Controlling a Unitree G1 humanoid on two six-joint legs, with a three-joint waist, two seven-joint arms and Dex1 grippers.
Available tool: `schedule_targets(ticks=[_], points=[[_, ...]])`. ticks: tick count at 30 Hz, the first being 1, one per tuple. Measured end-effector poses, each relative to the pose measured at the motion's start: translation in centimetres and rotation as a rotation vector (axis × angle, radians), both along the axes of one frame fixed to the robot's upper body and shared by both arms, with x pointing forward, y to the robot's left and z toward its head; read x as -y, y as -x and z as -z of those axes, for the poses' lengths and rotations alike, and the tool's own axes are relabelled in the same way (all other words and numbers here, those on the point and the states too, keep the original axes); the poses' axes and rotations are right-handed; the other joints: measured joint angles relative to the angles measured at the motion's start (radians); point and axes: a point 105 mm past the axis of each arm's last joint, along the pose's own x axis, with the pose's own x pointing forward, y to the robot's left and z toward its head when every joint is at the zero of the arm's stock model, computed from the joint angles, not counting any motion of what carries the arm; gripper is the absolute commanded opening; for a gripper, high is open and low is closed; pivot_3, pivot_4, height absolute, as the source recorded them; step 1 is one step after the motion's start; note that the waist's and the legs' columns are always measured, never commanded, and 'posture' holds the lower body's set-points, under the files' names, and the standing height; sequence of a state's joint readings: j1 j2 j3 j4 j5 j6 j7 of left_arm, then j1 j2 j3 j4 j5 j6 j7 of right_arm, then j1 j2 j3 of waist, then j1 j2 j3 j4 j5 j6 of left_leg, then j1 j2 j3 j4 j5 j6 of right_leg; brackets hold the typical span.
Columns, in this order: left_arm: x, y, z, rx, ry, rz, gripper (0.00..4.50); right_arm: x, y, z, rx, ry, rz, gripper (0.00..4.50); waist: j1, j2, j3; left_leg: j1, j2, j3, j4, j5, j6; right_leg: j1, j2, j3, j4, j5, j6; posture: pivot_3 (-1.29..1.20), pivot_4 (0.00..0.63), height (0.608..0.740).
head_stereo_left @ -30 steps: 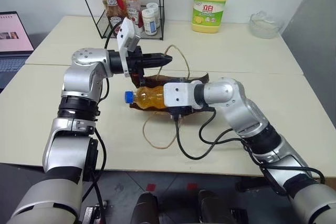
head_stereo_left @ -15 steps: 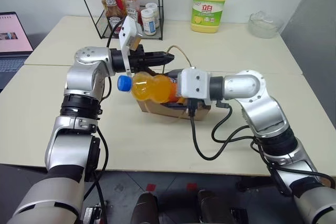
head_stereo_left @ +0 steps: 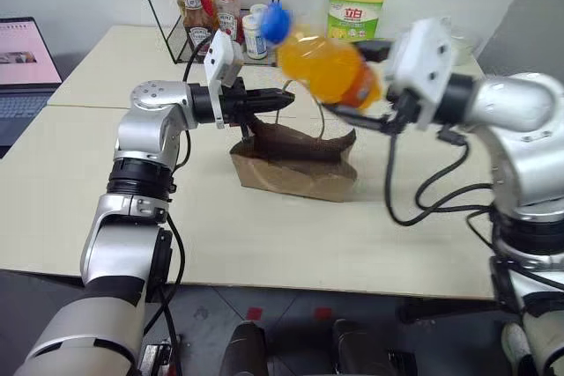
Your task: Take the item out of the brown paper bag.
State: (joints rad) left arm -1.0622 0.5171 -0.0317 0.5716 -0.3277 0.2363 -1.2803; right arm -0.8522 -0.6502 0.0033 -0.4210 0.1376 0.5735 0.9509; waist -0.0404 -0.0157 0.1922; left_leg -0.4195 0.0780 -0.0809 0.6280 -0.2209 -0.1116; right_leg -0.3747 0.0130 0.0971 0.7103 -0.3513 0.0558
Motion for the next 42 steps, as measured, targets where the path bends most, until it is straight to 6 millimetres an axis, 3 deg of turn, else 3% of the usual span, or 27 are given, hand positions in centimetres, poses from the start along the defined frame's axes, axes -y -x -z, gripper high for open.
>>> schedule_targets(ticks=[4, 6, 8, 11, 16, 19, 20, 24, 29, 31, 35, 38, 42], points=[[0.1, 0.0, -0.1, 0.002, 0.002, 0.001, 0.00, 4.8, -0.5, 1.5, -0.027, 0.089, 0.178, 3.20, 0.006, 0.001, 0.001, 0.000, 0.000, 0.000, 0.000, 0.000, 0.000, 0.000, 0.000, 0.000, -0.001, 0.000, 0.000, 0.00, 0.150, 0.740], [0.1, -0.1, -0.1, 0.000, 0.005, 0.000, 0.00, 7.7, -0.9, 3.3, -0.032, 0.199, 0.280, 3.20, 0.007, 0.001, 0.001, 0.000, 0.000, 0.000, 0.000, 0.000, 0.000, 0.000, 0.000, 0.001, -0.002, 0.000, 0.000, 0.00, 0.150, 0.740], [0.2, -0.1, 0.0, -0.001, 0.006, 0.003, 0.00, 11.0, -1.4, 6.0, -0.058, 0.332, 0.380, 3.20, 0.008, 0.001, 0.001, 0.000, -0.001, 0.001, 0.000, 0.000, 0.000, 0.000, 0.000, 0.001, -0.002, 0.000, 0.000, 0.00, 0.150, 0.740], [0.2, -0.1, 0.0, -0.002, 0.007, 0.001, 0.00, 14.2, -1.8, 10.2, -0.132, 0.483, 0.453, 3.20, 0.007, 0.001, 0.001, 0.000, -0.001, 0.002, 0.000, 0.000, 0.000, 0.000, 0.000, 0.002, -0.002, 0.000, 0.000, 0.00, 0.150, 0.740], [0.2, -0.1, 0.0, -0.001, 0.008, 0.003, 0.00, 16.9, -1.6, 16.5, -0.261, 0.673, 0.469, 3.20, -0.007, 0.002, 0.002, 0.000, 0.000, 0.002, 0.000, 0.000, 0.000, 0.000, 0.000, 0.002, -0.001, 0.000, 0.000, 0.00, 0.150, 0.740], [0.3, 0.0, -0.1, 0.004, 0.007, 0.005, 0.00, 17.5, -1.5, 18.6, -0.316, 0.703, 0.470, 3.20, -0.012, 0.002, 0.002, 0.001, 0.000, 0.002, 0.000, 0.000, 0.000, 0.000, 0.000, 0.003, -0.001, 0.000, 0.000, 0.00, 0.150, 0.740], [0.3, 0.0, -0.2, 0.006, 0.005, 0.007, 0.00, 17.4, -1.6, 18.6, -0.310, 0.708, 0.465, 3.20, -0.014, 0.002, 0.002, 0.002, 0.000, 0.002, 0.000, 0.000, 0.000, 0.001, 0.000, 0.002, -0.001, 0.000, 0.000, 0.00, 0.150, 0.740], [0.5, 0.2, -0.3, 0.015, 0.004, 0.011, 0.00, 17.6, -1.8, 18.6, -0.307, 0.698, 0.470, 4.47, -0.015, 0.002, 0.002, 0.003, 0.000, 0.002, 0.001, 0.000, 0.000, 0.003, 0.000, 0.002, -0.001, 0.000, 0.000, 0.00, 0.150, 0.740], [0.4, 0.1, -0.2, 0.005, 0.003, 0.004, 0.00, 17.2, -1.3, 18.1, -0.348, 0.647, 0.459, 4.47, -0.013, 0.002, 0.002, 0.002, 0.000, 0.002, 0.001, 0.000, 0.000, 0.003, 0.000, 0.002, -0.001, 0.000, 0.000, 0.00, 0.150, 0.740], [0.2, 0.1, -0.1, 0.000, 0.004, -0.006, 0.00, 16.4, -0.9, 17.0, -0.360, 0.602, 0.436, 4.47, -0.013, 0.002, 0.002, 0.002, -0.001, 0.002, 0.001, 0.000, 0.000, 0.003, 0.000, 0.002, -0.001, 0.000, 0.000, 0.00, 0.150, 0.740], [-0.1, -0.3, -0.1, 0.003, 0.004, -0.043, 0.00, 13.6, 0.2, 11.9, -0.337, 0.419, 0.381, 4.47, -0.014, 0.003, 0.002, 0.003, 0.000, 0.001, 0.001, 0.000, -0.001, 0.003, 0.000, 0.002, 0.000, 0.000, 0.000, 0.00, 0.150, 0.740], [-0.9, -1.4, 0.4, -0.019, 0.001, -0.125, 0.00, 9.3, 2.5, 7.7, -0.352, 0.220, 0.235, 4.47, -0.013, 0.002, 0.002, 0.003, 0.000, 0.000, 0.001, 0.000, 0.000, 0.004, 0.000, 0.001, 0.000, 0.000, 0.000, 0.00, 0.150, 0.740], [-1.5, -2.1, 0.9, -0.046, 0.001, -0.175, 0.88, 6.3, 4.2, 7.1, -0.430, 0.104, 0.121, 4.50, -0.008, 0.002, 0.002, 0.002, -0.001, 0.000, 0.002, 0.000, 0.000, 0.004, 0.000, 0.001, -0.001, 0.000, 0.000, 0.00, 0.150, 0.740]])
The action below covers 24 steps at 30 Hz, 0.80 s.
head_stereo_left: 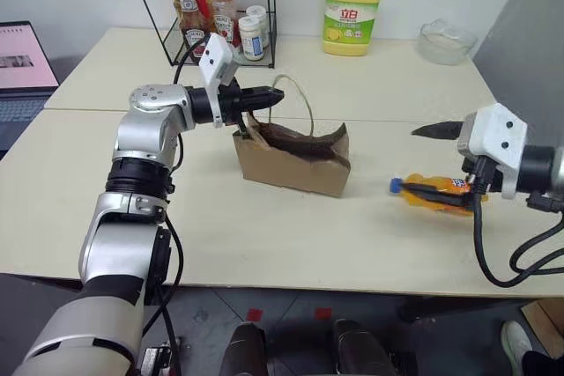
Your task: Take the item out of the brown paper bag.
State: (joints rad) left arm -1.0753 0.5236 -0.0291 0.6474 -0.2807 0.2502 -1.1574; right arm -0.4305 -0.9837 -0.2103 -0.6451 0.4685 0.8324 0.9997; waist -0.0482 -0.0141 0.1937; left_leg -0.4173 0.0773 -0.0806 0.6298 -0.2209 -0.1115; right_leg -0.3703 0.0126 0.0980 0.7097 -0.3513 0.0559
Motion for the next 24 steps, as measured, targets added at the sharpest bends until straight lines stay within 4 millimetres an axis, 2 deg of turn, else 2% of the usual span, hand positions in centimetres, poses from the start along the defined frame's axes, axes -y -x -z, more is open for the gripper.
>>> schedule_targets(ticks=[4, 9, 13, 16, 17, 19, 22, 24], points=[[-0.2, -0.2, 0.0, 0.004, -0.007, -0.015, 2.15, -1.3, -0.2, -1.1, 0.016, -0.070, 0.003, 4.50, 0.001, 0.000, 0.000, 0.000, 0.000, 0.000, 0.000, 0.000, 0.000, -0.001, 0.000, 0.000, 0.000, 0.000, 0.000, 0.00, 0.150, 0.740], [-1.3, -0.5, -0.8, 0.053, -0.009, -0.074, 3.69, -1.6, -0.6, -0.8, 0.018, -0.105, 0.034, 4.50, 0.001, 0.000, 0.000, -0.001, 0.000, 0.000, -0.001, 0.000, 0.000, -0.003, 0.000, 0.000, 0.001, 0.000, 0.000, 0.00, 0.150, 0.740], [-4.0, -0.3, -3.2, 0.168, -0.010, -0.202, 3.69, -1.6, -0.8, 0.0, -0.003, -0.162, 0.068, 4.50, -0.002, 0.000, 0.000, -0.001, 0.001, 0.000, -0.001, 0.000, 0.000, -0.003, 0.000, 0.000, 0.001, 0.000, 0.000, 0.00, 0.150, 0.740], [-6.1, 0.4, -3.2, 0.193, -0.017, -0.311, 3.69, -1.4, -0.8, 0.1, 0.027, -0.231, 0.115, 4.50, -0.003, 0.000, 0.000, -0.001, 0.001, 0.000, -0.001, 0.000, 0.000, -0.002, 0.000, 0.001, 0.002, 0.000, 0.000, 0.00, 0.150, 0.740], [-6.8, 0.8, -2.5, 0.190, -0.033, -0.351, 3.69, -1.3, -0.8, 0.3, 0.035, -0.252, 0.136, 4.50, -0.003, 0.000, 0.000, -0.001, 0.001, 0.000, -0.001, 0.000, 0.000, -0.002, 0.000, 0.001, 0.002, 0.000, 0.000, 0.00, 0.150, 0.740], [-8.2, 2.5, 0.1, 0.165, -0.080, -0.412, 3.69, -1.0, -0.4, 1.3, 0.038, -0.317, 0.180, 4.50, -0.005, 0.000, -0.001, 0.000, 0.002, 0.001, -0.001, 0.001, -0.002, -0.001, 0.000, 0.001, 0.001, 0.000, 0.000, 0.00, 0.150, 0.740], [-9.0, 4.6, 5.1, 0.031, -0.117, -0.452, 3.69, -0.8, -0.2, 3.3, -0.007, -0.372, 0.242, 4.50, -0.001, 0.000, -0.001, -0.001, 0.002, 0.001, -0.001, 0.001, -0.002, -0.003, 0.000, 0.000, 0.003, 0.000, 0.000, 0.00, 0.150, 0.740], [-8.9, 5.6, 5.9, 0.003, -0.108, -0.463, 3.69, -0.7, -0.2, 3.5, 0.017, -0.388, 0.265, 4.50, 0.007, -0.001, -0.001, 0.000, 0.002, 0.001, 0.000, 0.000, 0.000, -0.002, 0.000, 0.000, 0.004, 0.000, 0.000, 0.00, 0.150, 0.740]])
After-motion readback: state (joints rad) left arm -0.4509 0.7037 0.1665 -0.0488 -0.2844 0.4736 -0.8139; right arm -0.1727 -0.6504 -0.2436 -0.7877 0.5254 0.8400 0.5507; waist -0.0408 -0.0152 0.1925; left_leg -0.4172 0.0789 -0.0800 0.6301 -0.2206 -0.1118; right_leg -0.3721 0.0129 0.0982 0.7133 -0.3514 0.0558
